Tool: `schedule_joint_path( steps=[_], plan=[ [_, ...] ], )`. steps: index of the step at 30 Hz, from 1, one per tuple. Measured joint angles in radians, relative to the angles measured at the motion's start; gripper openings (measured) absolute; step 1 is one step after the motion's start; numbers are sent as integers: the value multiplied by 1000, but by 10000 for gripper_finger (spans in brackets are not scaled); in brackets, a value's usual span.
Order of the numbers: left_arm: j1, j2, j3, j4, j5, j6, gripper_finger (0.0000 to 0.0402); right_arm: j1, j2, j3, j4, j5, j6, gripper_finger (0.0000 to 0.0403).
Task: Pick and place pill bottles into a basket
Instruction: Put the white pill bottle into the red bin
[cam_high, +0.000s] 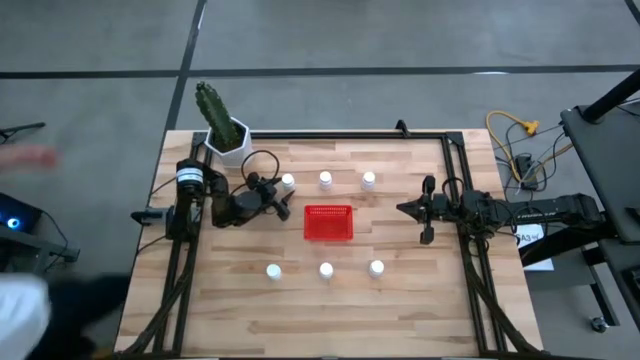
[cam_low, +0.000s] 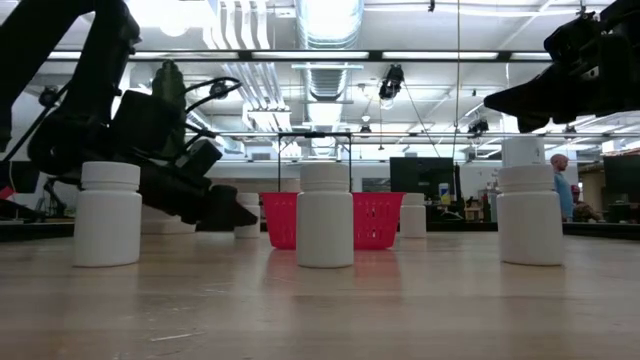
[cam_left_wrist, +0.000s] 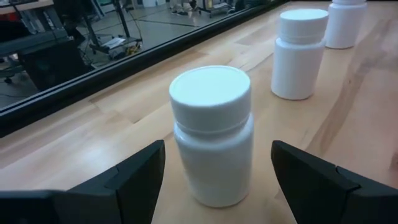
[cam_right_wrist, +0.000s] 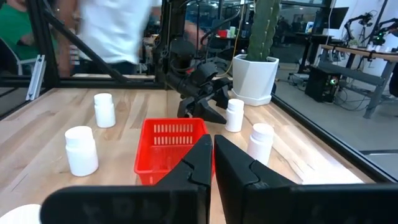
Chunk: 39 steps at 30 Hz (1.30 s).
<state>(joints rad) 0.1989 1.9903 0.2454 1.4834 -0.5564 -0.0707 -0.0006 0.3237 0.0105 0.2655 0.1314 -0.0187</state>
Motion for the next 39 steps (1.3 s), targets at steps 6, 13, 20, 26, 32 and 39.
schedule_joint_path(
  steps=[6, 13, 20, 26, 32, 39],
  plan=[
    [3, 0, 17, -30, 0, 6, 274, 0, 0, 0, 0, 0, 0, 9],
    [5, 0, 18, -36, 1, 5, 274, 0, 0, 0, 0, 0, 0, 8],
    [5, -1, 21, -61, 2, 0, 274, 0, 0, 0, 0, 0, 0, 8],
    [5, -1, 30, -66, 3, 0, 274, 0, 1, 0, 0, 0, 0, 9],
    [5, -1, 38, -88, 3, -1, 246, 0, 1, 0, 0, 0, 0, 9],
    [5, -1, 38, -87, 4, 2, 164, 0, 1, 0, 1, 0, 0, 8]
  ],
)
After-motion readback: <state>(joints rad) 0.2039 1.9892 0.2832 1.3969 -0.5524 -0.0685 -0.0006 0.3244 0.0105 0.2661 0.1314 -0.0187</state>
